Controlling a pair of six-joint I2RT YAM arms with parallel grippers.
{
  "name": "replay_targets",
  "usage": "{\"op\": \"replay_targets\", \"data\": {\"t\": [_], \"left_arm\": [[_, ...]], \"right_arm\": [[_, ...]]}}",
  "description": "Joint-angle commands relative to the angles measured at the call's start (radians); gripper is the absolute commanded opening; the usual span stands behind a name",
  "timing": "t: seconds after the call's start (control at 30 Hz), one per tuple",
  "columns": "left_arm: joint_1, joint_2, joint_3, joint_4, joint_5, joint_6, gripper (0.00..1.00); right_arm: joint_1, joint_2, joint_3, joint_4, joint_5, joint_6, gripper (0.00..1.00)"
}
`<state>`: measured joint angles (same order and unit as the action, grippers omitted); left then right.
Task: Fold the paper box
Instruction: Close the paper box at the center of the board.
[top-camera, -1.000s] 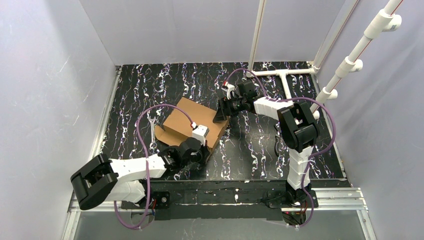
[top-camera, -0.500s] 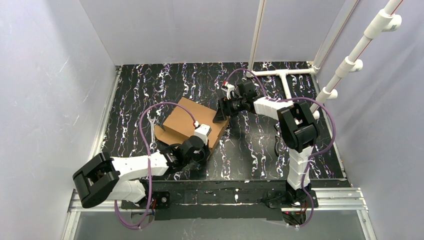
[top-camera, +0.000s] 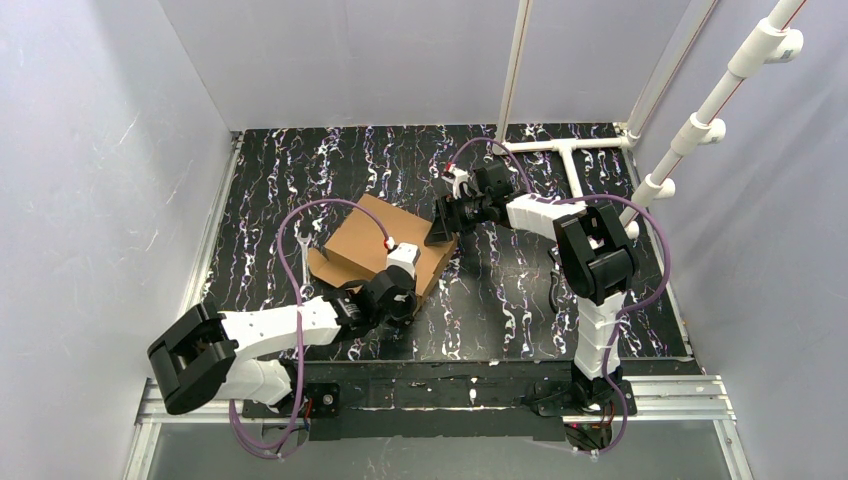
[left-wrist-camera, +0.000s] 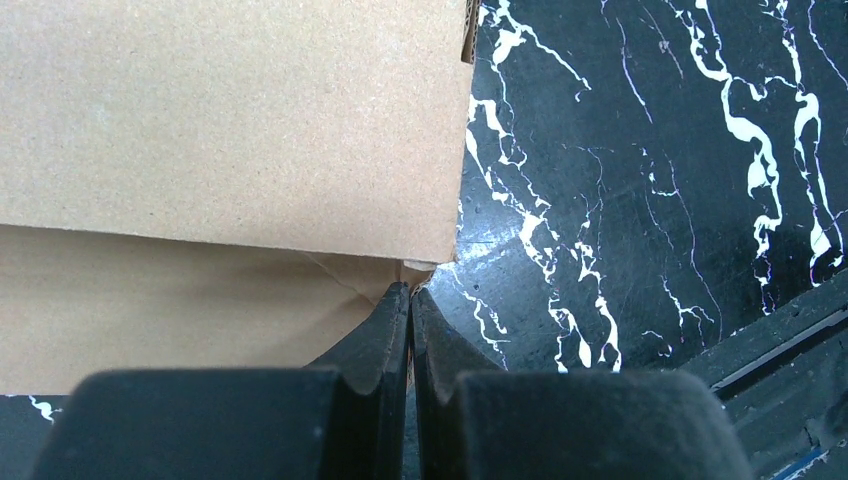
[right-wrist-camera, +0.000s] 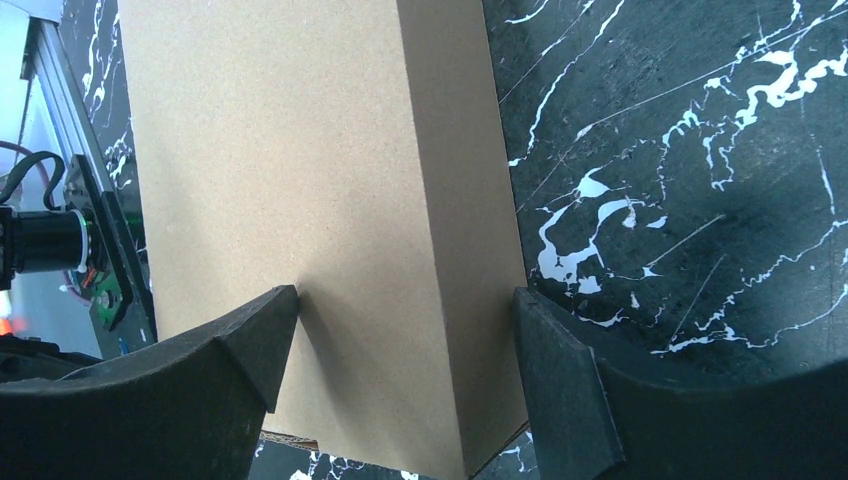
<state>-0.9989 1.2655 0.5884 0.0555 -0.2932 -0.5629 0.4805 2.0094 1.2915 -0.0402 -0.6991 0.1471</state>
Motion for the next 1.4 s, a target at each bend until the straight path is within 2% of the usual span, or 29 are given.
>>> {"op": "replay_targets", "data": {"t": [0.0, 0.33, 0.77, 1.23, 1.37], "left_arm": [[-0.006, -0.009, 0.053, -0.002, -0.057, -0.033, 0.00], [-0.038, 0.007, 0.078, 0.006, -0.070, -0.051, 0.00], [-0.040, 0.004, 0.096, -0.025, -0.217, -0.088, 0.00], [-0.042, -0.009, 0.088, 0.038, -0.101, -0.093, 0.00], [-0.043, -0.011, 0.078, 0.046, -0.108, -0.100, 0.00]], "right_arm": [[0.018, 0.031, -0.027, -0.024, -0.008, 0.005, 0.85], [0.025, 0.034, -0.029, -0.020, -0.018, 0.009, 0.85], [0.032, 0.026, -0.056, 0.019, -0.033, 0.038, 0.85], [0.038, 0.020, -0.077, 0.059, -0.013, 0.064, 0.85], [0.040, 0.019, -0.078, 0.061, -0.011, 0.065, 0.85]]}}
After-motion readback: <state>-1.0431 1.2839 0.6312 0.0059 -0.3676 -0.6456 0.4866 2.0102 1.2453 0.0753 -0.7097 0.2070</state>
